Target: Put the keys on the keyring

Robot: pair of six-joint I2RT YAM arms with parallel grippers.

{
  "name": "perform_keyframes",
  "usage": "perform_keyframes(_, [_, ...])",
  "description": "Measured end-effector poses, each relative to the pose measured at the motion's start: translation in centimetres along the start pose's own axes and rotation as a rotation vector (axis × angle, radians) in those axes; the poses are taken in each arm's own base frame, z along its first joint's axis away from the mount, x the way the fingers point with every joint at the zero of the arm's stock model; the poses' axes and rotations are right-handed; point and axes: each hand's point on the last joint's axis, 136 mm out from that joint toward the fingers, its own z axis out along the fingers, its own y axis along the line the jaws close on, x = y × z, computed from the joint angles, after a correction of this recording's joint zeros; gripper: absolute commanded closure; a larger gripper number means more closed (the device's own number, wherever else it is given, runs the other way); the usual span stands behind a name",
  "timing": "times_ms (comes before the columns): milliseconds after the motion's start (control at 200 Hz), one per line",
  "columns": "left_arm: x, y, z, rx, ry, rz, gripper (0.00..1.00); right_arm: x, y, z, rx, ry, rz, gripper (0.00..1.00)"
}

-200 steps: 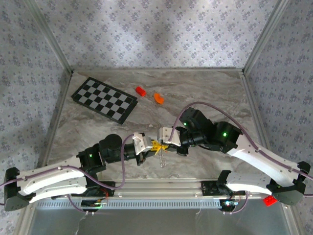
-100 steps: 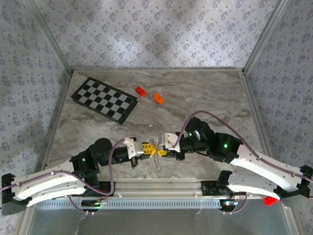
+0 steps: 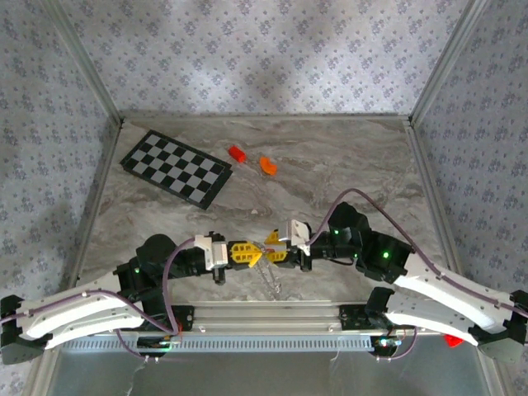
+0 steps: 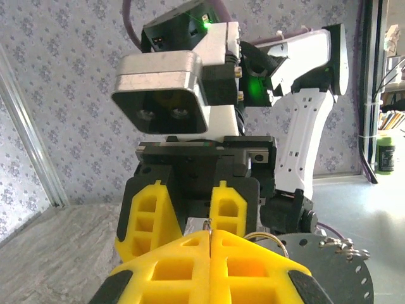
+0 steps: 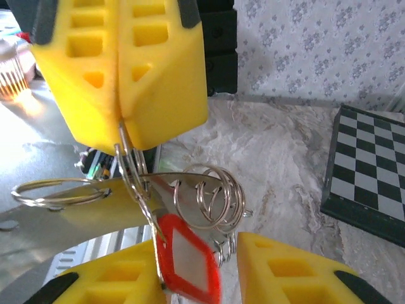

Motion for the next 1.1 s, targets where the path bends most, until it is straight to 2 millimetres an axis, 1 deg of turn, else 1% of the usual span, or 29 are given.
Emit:
perform_keyframes(165, [0.0,0.0,0.0,-0.001,-0.002,0.008,1.0,-1.4,0.3,-1.2,0.015,-0.066,-0.01,0.63])
perform_keyframes(355, [-0.2,0.0,0.0,-0.002,-0.008,0.018,1.0,-1.9,0.6,-2.3,0.027,-0.097,-0.024,0.63])
perform_keyframes(485, [-0.2,0.0,0.0,-0.002,-0.008,0.02,1.0,-2.0,0.7,-2.5,0.03,-0.109,-0.026,0.62])
perform_keyframes(620, [-0.2,0.0,0.0,-0.001,-0.008,0.021,1.0,-2.3,0.7,-2.6,0.029,-0.122,-0.018,0.56])
perform_keyframes(710, [-0.2,0.0,0.0,-0.001,-0.008,0.021,1.0,-2.3,0.7,-2.6,0.029,-0.125,-0.012,0.55])
perform_keyframes(805, [-0.2,0.0,0.0,0.002,-0.008,0.021,1.0,-2.6,0.7,-2.6,0.03,-0.138,-0.014,0.58])
perform_keyframes(974, [-0.2,-0.1,0.0,0.006,-0.009,0.021,1.0,-3.8,1.0,-2.7,0.003,-0.19,-0.017,0.62])
perform_keyframes(1099, [-0.2,-0.2,0.0,0.014,-0.009,0.021,1.0,-4.1,1.3,-2.3,-0.022,-0.204,-0.014,0.67])
